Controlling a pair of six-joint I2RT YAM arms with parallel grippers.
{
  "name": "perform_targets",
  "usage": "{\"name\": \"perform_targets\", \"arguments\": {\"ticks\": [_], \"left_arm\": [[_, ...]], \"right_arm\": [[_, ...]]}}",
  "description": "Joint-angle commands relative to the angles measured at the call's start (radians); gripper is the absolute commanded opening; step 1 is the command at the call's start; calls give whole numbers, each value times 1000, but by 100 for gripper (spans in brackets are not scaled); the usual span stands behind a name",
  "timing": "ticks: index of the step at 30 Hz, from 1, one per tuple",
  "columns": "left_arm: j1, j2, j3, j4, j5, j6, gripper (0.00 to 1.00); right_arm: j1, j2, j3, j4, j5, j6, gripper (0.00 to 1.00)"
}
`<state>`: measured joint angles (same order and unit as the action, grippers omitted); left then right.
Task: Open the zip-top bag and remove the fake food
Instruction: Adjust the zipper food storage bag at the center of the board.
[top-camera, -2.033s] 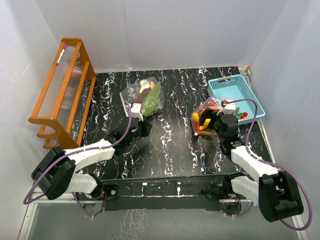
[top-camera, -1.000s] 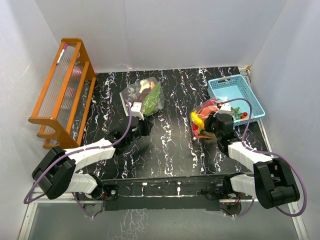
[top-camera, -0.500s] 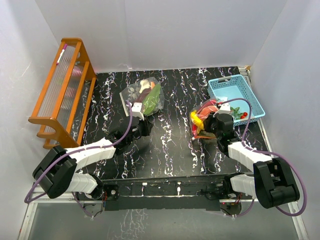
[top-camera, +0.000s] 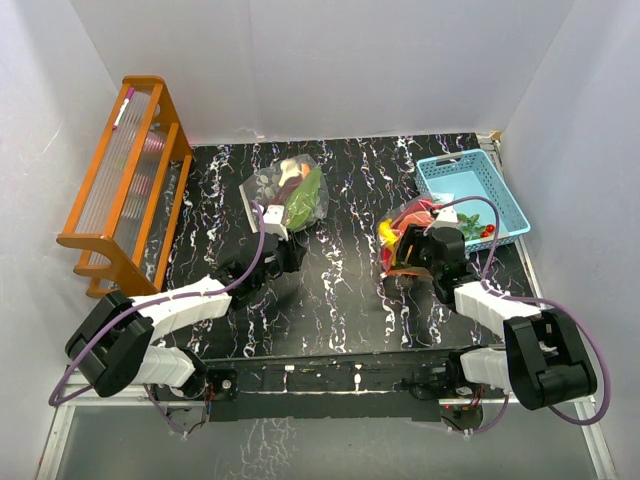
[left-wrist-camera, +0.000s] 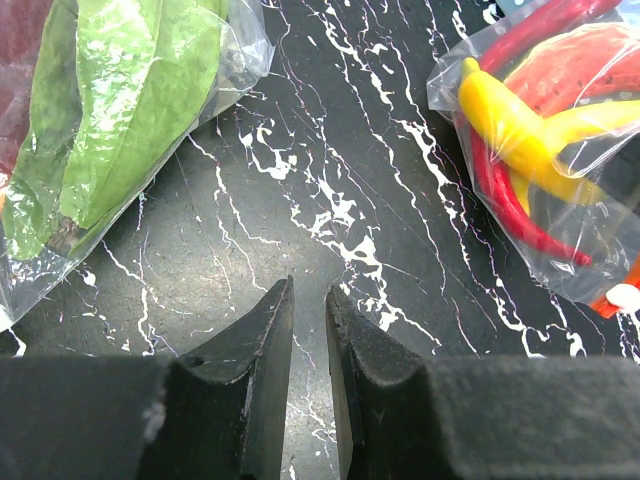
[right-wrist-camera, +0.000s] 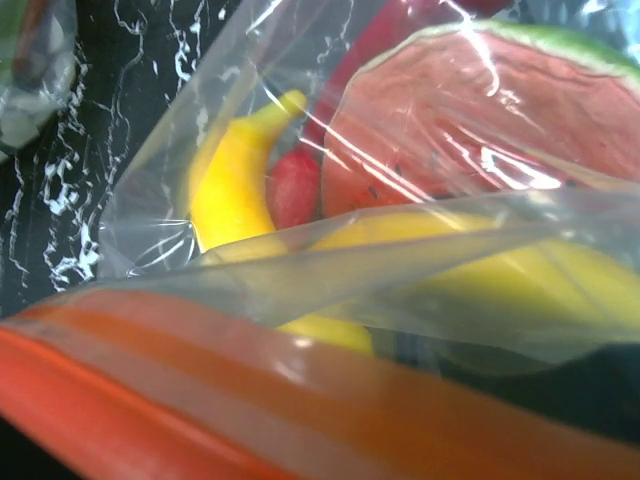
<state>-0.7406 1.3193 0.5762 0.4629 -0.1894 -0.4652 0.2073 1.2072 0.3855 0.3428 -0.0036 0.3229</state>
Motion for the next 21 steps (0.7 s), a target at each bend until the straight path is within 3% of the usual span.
{"name": "perform_targets", "arguments": {"ticks": [1, 9, 13, 21], "left_arm": [[6, -6, 30, 7, 11, 3, 20], [6, -6, 30, 10, 4, 4, 20], [7, 8, 38, 28, 8, 0, 19], [6, -2, 35, 26, 6, 3, 20]], "right_arm": [[-3, 32, 50, 48, -42, -5, 66], [-3, 88, 75, 32, -101, 14, 74], [-3, 147, 105, 5, -143, 38, 73], [-2, 185, 102, 34, -231, 84, 38]]}}
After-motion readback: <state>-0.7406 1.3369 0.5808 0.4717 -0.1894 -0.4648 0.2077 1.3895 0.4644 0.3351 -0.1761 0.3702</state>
